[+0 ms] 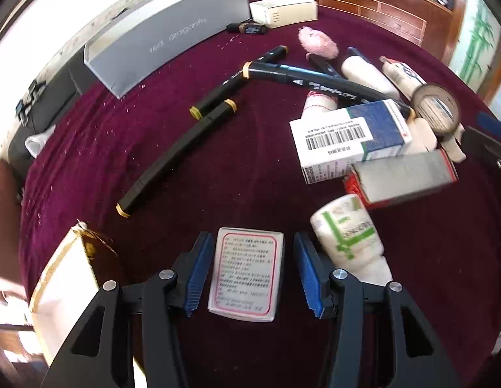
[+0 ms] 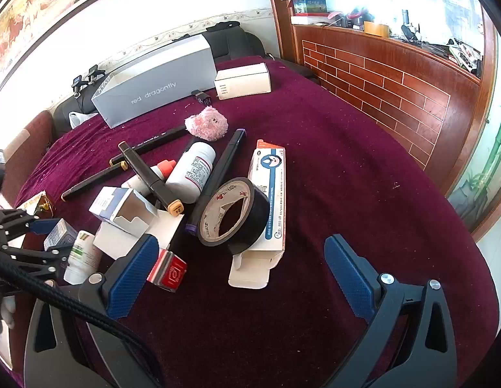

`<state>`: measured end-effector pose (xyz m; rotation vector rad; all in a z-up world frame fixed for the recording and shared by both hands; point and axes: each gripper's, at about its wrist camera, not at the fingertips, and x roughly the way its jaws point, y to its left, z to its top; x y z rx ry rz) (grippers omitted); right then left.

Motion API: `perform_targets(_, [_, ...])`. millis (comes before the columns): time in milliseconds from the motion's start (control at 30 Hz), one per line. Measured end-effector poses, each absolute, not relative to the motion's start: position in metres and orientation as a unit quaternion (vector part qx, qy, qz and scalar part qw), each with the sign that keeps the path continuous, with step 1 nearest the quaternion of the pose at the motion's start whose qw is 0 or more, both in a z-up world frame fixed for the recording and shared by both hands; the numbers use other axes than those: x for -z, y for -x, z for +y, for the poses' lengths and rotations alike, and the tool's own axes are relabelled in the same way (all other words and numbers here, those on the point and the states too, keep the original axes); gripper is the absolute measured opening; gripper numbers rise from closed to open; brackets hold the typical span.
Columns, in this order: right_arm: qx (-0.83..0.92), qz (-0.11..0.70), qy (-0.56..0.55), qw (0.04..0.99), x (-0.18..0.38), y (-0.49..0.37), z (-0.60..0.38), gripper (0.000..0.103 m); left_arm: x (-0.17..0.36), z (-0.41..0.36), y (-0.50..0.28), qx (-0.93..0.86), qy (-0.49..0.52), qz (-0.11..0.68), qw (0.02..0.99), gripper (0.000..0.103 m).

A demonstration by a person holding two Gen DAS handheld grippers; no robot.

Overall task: Organize objects
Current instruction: 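Lift the medicine box with the left gripper while the right gripper grasps the white pill bottle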

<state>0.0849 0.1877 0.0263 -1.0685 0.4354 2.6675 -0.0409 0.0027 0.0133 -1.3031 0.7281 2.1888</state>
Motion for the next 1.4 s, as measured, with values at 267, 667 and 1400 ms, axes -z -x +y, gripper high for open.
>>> perform_targets(267, [-0.909,0.150,0.370,0.123,-0.026,-0.084,0.188,0.103,-0.025,-0.015,0.024,-0.823,0.496,0.177,0.214,0.030])
perform_targets(667, [-0.897,0.181,0.403,0.003,-0.050,-0.089,0.175,0.102,-0.094,-0.102,-0.054,-0.865,0.443,-0.007,0.235,0.030])
perform_targets(1400, [-0.861,0.097,0.499,-0.014,-0.034,-0.013,0.039,0.067,-0.072,-0.193,-0.093,-0.885,0.425,-0.066,0.177,0.030])
